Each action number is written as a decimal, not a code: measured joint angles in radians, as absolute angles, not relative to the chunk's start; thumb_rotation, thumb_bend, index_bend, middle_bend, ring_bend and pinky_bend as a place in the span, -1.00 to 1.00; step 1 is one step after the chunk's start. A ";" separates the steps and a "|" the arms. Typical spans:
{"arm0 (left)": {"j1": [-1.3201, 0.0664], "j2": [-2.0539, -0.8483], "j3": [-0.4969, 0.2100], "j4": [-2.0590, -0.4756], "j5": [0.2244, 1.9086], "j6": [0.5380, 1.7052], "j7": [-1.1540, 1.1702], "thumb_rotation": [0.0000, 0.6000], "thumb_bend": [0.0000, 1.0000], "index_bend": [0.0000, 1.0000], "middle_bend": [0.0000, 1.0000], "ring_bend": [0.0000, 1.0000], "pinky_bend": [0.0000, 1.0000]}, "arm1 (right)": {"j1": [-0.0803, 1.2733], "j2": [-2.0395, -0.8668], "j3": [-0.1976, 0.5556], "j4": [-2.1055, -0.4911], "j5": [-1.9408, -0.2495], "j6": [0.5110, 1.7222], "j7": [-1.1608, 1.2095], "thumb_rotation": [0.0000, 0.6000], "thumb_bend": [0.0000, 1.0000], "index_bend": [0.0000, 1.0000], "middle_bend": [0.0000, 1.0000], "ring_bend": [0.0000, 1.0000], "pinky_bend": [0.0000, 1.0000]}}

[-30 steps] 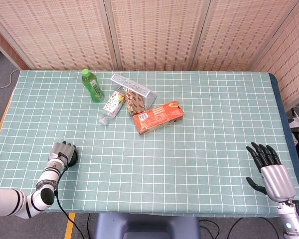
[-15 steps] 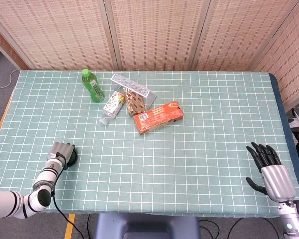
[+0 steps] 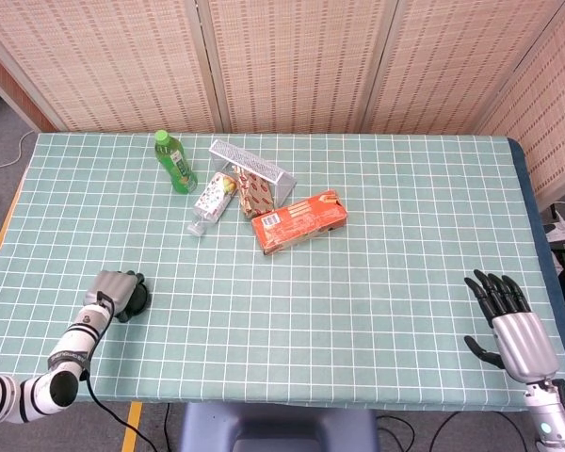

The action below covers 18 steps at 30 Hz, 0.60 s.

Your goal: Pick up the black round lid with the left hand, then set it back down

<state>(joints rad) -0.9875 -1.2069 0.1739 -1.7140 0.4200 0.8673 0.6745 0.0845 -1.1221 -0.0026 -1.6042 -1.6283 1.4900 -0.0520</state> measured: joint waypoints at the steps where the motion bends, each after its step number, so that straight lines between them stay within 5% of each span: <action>1: -0.982 -1.204 0.171 -1.713 0.431 0.864 0.665 1.00 -0.19 0.14 0.15 0.20 0.73 | 0.084 -1.121 -0.003 -1.604 -1.629 1.490 -0.051 1.00 -0.66 -1.00 -1.00 -1.00 -1.00; 10: -0.902 -1.180 0.084 -1.704 0.551 0.864 0.442 1.00 -0.16 0.22 0.22 0.29 0.84 | 0.082 -1.119 -0.001 -1.603 -1.627 1.495 -0.059 1.00 -0.66 -1.00 -1.00 -1.00 -1.00; 18: -0.796 -1.128 -0.068 -1.692 0.674 0.784 0.034 1.00 -0.16 0.30 0.31 0.40 0.96 | 0.079 -1.122 0.001 -1.604 -1.623 1.498 -0.073 1.00 -0.66 -1.00 -1.00 -1.00 -1.00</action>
<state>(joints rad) -0.7959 -1.1283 -0.0676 -1.6917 0.6741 0.7843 0.0339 0.0789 -1.1219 0.0008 -1.6042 -1.6234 1.4979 -0.0728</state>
